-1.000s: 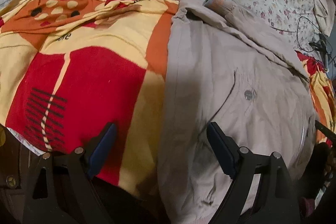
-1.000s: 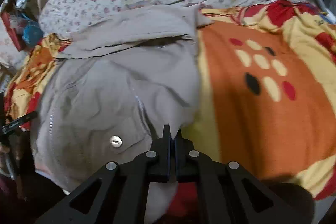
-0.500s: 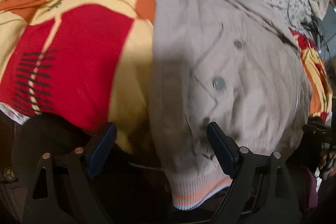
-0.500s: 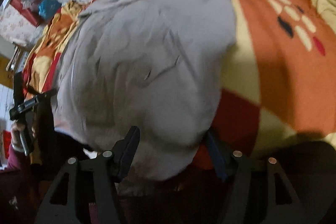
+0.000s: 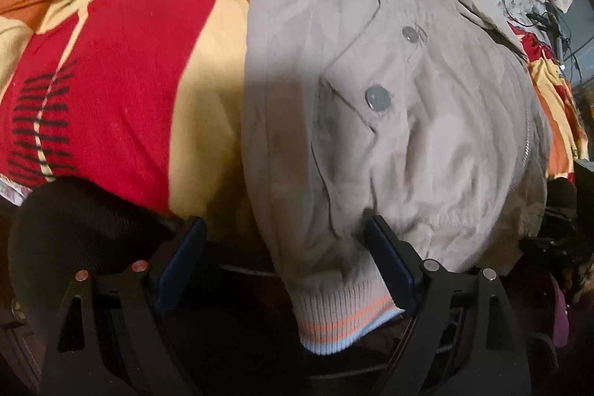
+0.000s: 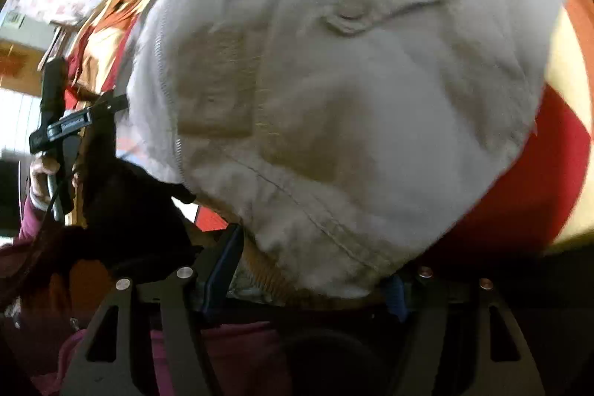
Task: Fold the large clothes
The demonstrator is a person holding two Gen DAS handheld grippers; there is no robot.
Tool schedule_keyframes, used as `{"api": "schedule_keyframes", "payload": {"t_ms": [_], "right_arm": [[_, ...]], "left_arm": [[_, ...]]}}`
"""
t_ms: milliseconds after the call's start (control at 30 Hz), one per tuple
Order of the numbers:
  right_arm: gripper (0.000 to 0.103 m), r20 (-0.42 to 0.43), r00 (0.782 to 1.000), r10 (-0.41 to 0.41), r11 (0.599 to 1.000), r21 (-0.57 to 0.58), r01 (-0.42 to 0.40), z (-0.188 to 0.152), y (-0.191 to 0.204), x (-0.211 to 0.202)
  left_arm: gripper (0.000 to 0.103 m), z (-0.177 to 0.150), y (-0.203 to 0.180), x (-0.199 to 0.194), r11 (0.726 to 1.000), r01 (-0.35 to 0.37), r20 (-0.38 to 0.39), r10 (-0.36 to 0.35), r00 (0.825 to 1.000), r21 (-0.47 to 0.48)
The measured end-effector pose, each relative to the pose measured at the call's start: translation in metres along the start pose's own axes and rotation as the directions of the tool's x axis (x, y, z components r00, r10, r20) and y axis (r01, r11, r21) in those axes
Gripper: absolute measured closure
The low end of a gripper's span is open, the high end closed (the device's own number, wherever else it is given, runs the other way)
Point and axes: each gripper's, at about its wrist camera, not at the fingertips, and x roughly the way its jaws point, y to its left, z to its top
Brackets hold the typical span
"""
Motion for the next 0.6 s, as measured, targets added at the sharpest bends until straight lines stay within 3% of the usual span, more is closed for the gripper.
{"api": "schedule_keyframes", "payload": {"t_ms": [233, 467, 500, 533, 567, 600], "right_arm": [[0.030, -0.001, 1.000, -0.009, 1.000, -0.008, 0.009, 0.003, 0.006, 0.005], [0.032, 0.006, 0.999, -0.031, 0.999, -0.020, 0.031, 0.004, 0.015, 0.011], [0.036, 0.010, 0.999, -0.035, 0.999, -0.032, 0.035, 0.004, 0.018, 0.011], [0.054, 0.027, 0.999, -0.029, 0.998, -0.052, 0.031, 0.004, 0.023, 0.009], [0.077, 0.042, 0.999, -0.018, 0.998, -0.058, 0.021, 0.003, 0.025, 0.007], [0.086, 0.060, 0.998, -0.004, 0.998, -0.065, 0.008, 0.003, 0.026, 0.003]], "left_arm": [[0.015, -0.011, -0.004, -0.005, 0.997, 0.066, -0.047, -0.064, 0.997, 0.038], [0.016, -0.015, -0.013, 0.006, 0.997, 0.033, -0.056, -0.029, 0.998, 0.076], [0.027, -0.016, -0.013, 0.005, 0.996, 0.039, -0.051, -0.035, 0.998, 0.079], [0.042, -0.017, -0.013, 0.002, 0.994, 0.065, -0.046, -0.061, 0.997, 0.084], [0.072, -0.017, -0.011, 0.002, 0.991, 0.101, -0.060, -0.096, 0.994, 0.090], [0.082, -0.016, -0.008, -0.002, 0.988, 0.119, -0.062, -0.113, 0.992, 0.095]]}}
